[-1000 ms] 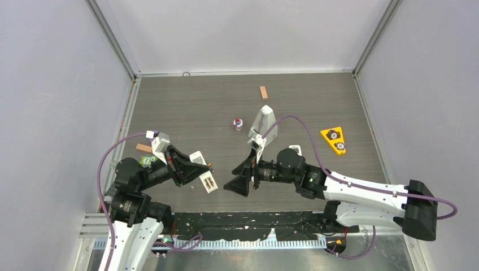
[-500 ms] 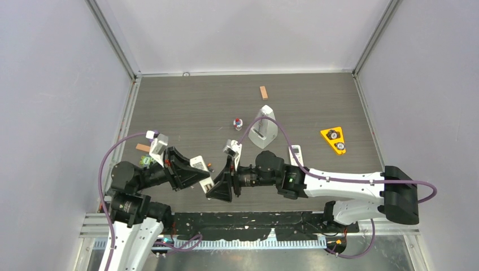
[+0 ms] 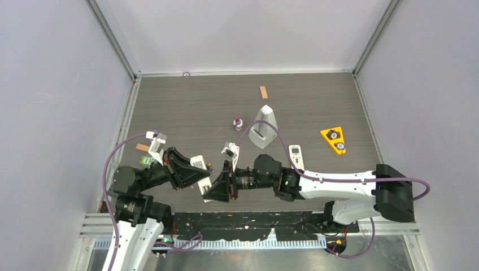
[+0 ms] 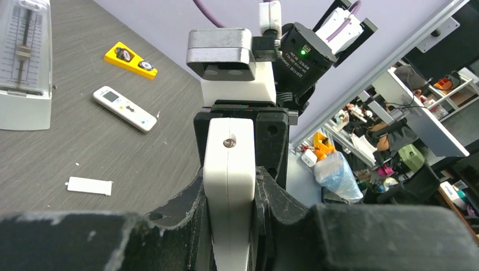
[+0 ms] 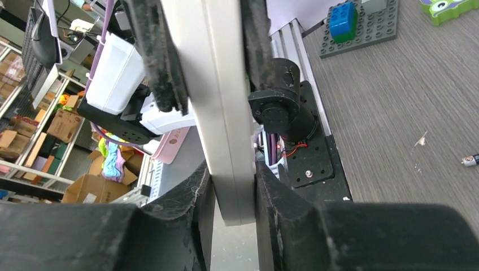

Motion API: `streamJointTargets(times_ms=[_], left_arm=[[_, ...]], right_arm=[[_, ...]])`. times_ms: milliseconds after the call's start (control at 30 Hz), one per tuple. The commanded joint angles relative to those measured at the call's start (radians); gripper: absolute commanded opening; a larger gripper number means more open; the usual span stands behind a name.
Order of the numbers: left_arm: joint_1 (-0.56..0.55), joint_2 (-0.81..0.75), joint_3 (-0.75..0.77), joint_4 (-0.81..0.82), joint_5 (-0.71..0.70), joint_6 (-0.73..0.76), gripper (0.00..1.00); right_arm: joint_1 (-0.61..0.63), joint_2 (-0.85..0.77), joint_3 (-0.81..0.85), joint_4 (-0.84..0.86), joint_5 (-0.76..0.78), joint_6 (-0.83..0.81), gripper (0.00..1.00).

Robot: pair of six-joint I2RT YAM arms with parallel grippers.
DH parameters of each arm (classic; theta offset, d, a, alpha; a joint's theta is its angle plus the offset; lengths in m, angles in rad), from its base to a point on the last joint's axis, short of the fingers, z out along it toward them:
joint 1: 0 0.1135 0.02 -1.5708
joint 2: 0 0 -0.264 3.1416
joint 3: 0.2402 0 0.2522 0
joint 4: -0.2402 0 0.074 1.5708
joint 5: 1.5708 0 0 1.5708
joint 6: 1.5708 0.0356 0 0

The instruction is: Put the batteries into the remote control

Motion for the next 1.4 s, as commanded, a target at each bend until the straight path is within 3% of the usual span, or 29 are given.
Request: streamJointTargets(times_ms=[0,67,133,333,400,467,567,800,1067,1367], left_arm=[[-0.001,-0.032,0.026,-0.087,-0.075,0.116,0.0],[-0.001,-0.037,0.086,-0.273,-0.191,0.237,0.0],[-0.001,-0.03,0.15,-0.436,-0.349,0.356,0.0],[-0.001,0.01,0.287,-0.748,-0.921,0.448,0.0],[-0.001,0.013,0.32,-0.816,-1.116,0.429,0.0],[-0.001,0.01,0.34,-0.855,-1.205,0.415,0.0],[-0.001,-0.007,0.358,-0.887,-1.256,0.413,0.0],[-0.001,-0.046,0.366,-0.926,-1.293,0.428,0.0],[-0.001,-0.057,0.343,-0.927,-1.268,0.429,0.0],[-0.001,-0.026,0.332,-0.907,-1.23,0.431,0.0]], right_arm=[[-0.018,-0.013,0.008,0.085,0.128,0.081,0.51],[-0.019,-0.048,-0.004,0.027,0.187,0.064,0.71],[-0.022,-0.085,-0.01,-0.034,0.235,0.035,0.78],[-0.028,-0.045,0.058,-0.272,0.411,-0.014,0.76],[-0.027,0.035,0.126,-0.366,0.479,-0.025,0.7],[-0.027,0.138,0.213,-0.444,0.532,-0.038,0.62],[-0.026,0.295,0.359,-0.604,0.579,-0.058,0.52],[-0.004,0.578,0.584,-0.703,0.692,-0.097,0.52],[-0.01,0.675,0.623,-0.677,0.707,-0.293,0.65],[-0.076,0.738,0.659,-0.684,0.603,-0.388,0.5]])
